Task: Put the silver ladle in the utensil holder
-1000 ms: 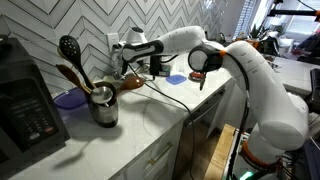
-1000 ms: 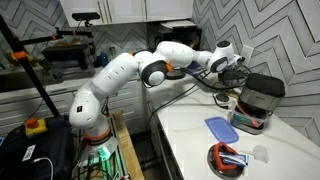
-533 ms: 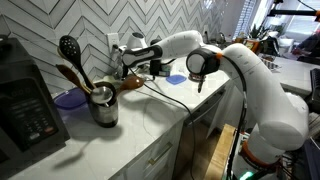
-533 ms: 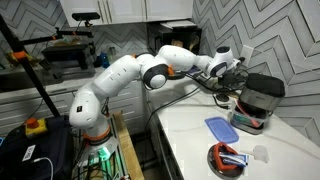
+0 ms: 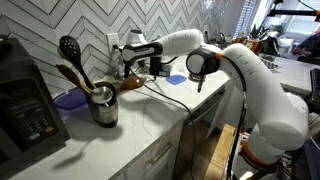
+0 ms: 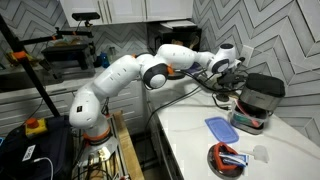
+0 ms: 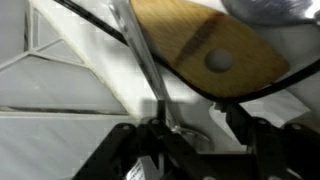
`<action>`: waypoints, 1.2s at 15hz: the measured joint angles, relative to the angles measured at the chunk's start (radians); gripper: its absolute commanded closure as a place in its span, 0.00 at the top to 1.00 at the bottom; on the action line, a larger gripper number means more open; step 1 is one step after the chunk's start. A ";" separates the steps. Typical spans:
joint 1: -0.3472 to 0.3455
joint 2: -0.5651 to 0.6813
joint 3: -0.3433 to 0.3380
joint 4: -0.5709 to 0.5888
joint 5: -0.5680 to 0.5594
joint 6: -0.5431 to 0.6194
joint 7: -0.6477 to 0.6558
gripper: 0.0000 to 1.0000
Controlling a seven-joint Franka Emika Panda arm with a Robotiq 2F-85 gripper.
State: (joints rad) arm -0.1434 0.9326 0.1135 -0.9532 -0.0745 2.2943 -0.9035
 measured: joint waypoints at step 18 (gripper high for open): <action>-0.031 0.038 0.017 0.089 0.179 -0.108 0.042 1.00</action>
State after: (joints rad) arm -0.1741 0.9702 0.1308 -0.8641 0.1049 2.1864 -0.8618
